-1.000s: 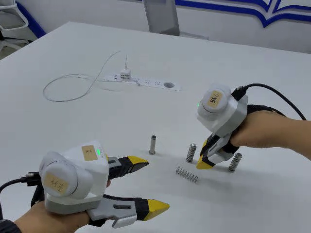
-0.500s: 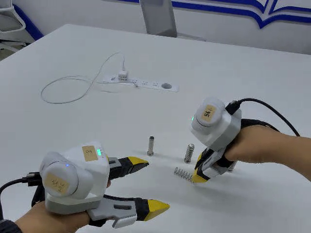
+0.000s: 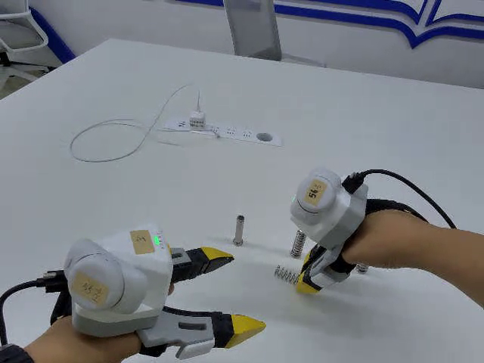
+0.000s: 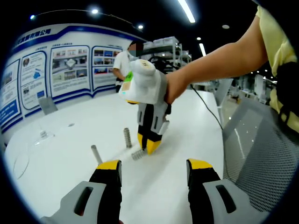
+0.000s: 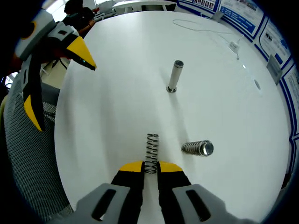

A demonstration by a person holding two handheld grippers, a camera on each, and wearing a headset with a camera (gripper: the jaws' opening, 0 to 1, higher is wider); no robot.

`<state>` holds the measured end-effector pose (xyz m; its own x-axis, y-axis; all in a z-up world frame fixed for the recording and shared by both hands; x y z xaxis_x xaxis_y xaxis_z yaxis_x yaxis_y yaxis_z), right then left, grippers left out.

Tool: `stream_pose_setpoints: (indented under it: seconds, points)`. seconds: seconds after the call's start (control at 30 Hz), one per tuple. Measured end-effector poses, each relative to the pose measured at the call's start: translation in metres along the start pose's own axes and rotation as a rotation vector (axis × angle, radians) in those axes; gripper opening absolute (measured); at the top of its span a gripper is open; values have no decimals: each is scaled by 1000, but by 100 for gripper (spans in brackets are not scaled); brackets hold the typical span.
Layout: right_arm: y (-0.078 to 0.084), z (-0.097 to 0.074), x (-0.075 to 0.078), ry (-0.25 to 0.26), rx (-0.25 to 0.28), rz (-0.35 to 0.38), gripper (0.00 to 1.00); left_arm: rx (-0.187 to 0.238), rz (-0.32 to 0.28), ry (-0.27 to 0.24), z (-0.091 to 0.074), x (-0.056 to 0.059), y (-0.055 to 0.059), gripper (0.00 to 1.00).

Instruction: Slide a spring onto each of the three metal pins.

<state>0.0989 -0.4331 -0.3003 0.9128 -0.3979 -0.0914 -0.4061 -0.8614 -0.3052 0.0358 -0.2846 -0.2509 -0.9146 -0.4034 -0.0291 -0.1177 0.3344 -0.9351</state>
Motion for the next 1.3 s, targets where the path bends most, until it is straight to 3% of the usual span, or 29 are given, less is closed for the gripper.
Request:
stream_pose_setpoints:
  seconds: [0.47, 0.87, 1.3]
  points:
    - [1, -15, -13, -12, 6, -42, 11, -11, 15, 9, 3, 2, -1, 56]
    - [-14, -50, -51, -57, 50, -205, 11, -6, 48, 38, 11, 7, -8, 50]
    - [-20, -64, -73, -79, 58, -302, 11, 6, 82, 92, 16, 15, -11, 39]
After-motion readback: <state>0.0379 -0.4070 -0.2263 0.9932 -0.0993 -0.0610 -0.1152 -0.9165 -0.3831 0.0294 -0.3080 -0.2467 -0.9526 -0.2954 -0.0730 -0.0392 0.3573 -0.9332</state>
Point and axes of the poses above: the centre of the closed fingertips' face, and the gripper's own axes: z roughly forward along the fingers, x roughly to its right, y roughly out of its underside, the point moved 6 cm from there along -z, roughly backward along the fingers, and after that the axes turned 5 degrees about -y, right-handed, at the moved point
